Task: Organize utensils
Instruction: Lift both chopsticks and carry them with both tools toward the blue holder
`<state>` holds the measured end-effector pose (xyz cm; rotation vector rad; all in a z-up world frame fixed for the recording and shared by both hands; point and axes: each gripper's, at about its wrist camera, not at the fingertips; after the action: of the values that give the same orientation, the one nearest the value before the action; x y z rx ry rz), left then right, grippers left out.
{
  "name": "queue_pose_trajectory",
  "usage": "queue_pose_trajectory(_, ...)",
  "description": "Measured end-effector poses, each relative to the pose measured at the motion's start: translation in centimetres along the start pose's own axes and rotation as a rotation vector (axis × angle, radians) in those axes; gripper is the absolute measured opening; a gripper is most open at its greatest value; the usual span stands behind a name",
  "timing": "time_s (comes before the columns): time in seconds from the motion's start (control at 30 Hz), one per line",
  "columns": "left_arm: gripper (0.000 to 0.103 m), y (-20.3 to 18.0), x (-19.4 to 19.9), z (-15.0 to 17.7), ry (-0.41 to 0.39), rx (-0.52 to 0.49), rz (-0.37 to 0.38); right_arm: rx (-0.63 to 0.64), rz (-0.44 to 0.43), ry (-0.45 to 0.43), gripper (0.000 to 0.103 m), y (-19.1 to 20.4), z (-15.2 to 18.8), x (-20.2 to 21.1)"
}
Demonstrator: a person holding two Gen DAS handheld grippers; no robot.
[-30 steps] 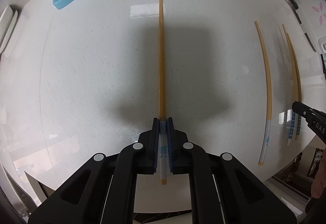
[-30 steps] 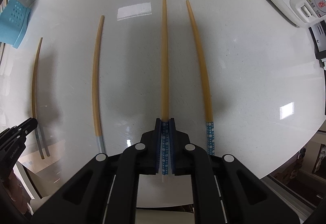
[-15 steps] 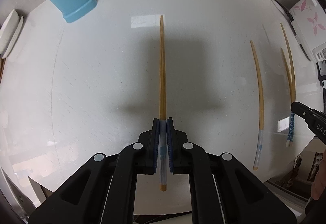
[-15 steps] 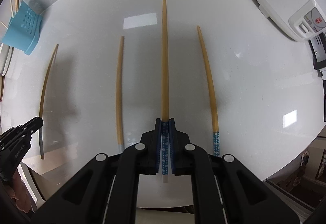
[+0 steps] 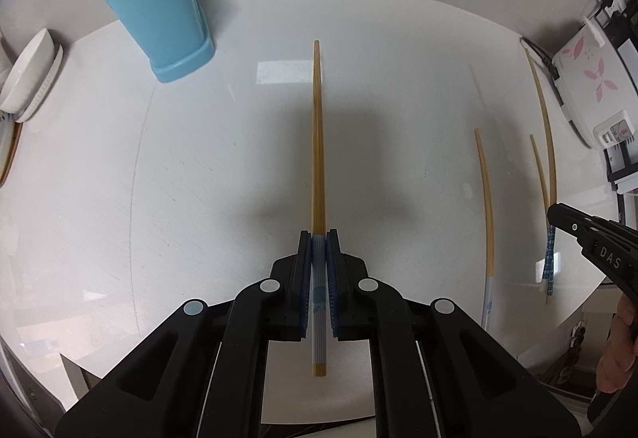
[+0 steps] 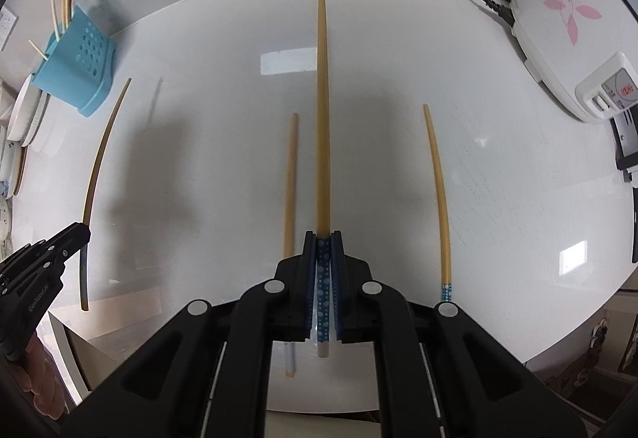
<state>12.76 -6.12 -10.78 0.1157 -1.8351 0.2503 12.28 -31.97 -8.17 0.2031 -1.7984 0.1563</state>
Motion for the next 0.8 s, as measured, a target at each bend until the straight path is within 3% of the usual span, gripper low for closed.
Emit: queue_pose_trajectory(0.8, 0.007, 4.8, 8.1, -3.8, -0.278, 0.087, 0.099, 0.178, -0.077, -0.275, 0.007, 10.5, -6.2, 6.4)
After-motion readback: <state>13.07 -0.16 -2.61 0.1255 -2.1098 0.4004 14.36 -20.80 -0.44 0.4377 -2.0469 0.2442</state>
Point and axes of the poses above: each gripper's, at about its wrist camera, not at the fingertips, and x roughly against the way its jaws point, y to its left, z to its underside, and after that the axes turned 13 degrees about x, right-handed
